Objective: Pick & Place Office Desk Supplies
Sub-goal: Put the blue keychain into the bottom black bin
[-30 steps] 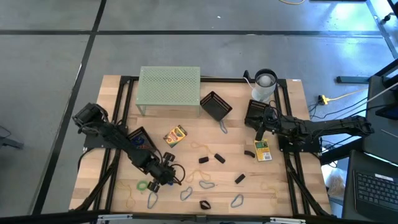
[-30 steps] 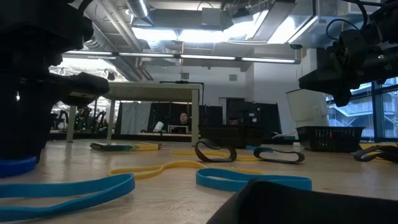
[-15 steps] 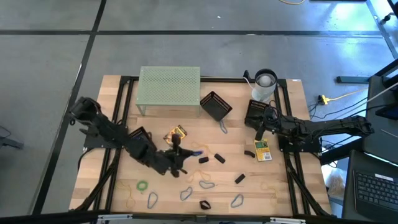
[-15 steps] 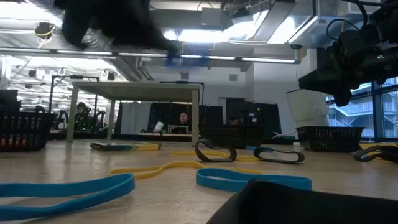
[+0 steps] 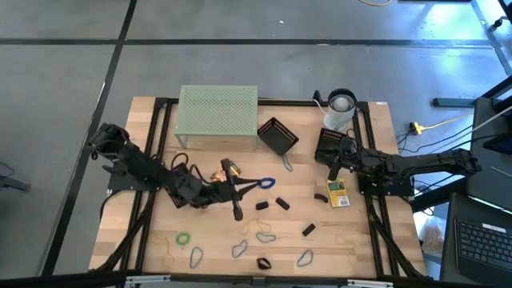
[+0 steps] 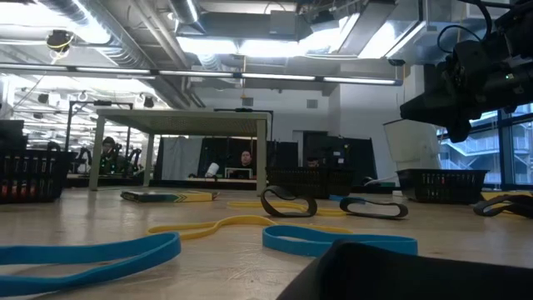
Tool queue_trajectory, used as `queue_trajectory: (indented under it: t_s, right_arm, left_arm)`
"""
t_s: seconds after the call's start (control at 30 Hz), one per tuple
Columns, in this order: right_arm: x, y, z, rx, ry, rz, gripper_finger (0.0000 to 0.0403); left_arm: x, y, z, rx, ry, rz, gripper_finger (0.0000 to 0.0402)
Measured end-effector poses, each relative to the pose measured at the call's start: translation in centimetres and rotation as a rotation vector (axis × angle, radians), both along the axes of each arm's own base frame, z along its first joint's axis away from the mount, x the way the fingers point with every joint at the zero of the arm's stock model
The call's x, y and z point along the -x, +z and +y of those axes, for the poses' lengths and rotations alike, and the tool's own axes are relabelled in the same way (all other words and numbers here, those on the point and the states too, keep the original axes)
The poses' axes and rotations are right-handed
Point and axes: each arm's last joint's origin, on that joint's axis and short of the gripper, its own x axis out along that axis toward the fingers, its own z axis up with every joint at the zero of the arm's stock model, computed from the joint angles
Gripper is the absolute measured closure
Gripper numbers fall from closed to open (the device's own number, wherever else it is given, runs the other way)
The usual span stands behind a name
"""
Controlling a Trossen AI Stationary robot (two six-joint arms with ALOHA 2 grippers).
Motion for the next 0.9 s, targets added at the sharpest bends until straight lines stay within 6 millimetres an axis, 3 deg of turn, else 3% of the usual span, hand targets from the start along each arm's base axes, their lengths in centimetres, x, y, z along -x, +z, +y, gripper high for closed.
queue_trajectory:
  t_s: [0.1,0.23,0.4,0.7,0.9]
  right_arm:
    - [0.0,0.0,0.0,0.0,0.0,0.0,0.0321]
    - [0.0,0.0,0.0,0.0,0.001,0.0,0.0321]
    - [0.0,0.0,0.0,0.0,0.001,0.0,0.0321]
    - [0.0,0.0,0.0,0.003,0.004,0.001,0.0321]
    - [0.0,0.0,0.0,0.002,0.004,0.001,0.0321]
  left_arm:
    - [0.2,-0.4,-0.1,0.062,0.093,0.02,0.0389]
    - [1.0,-1.4,-0.4,0.048,0.373,0.121,0.0389]
    - [2.8,-2.3,-2.1,0.006,0.601,0.181,0.0389]
    - [5.4,-2.2,-6.0,0.02,0.486,0.162,0.0389]
    - [4.9,-2.5,-7.0,-0.021,0.122,0.205,0.0389]
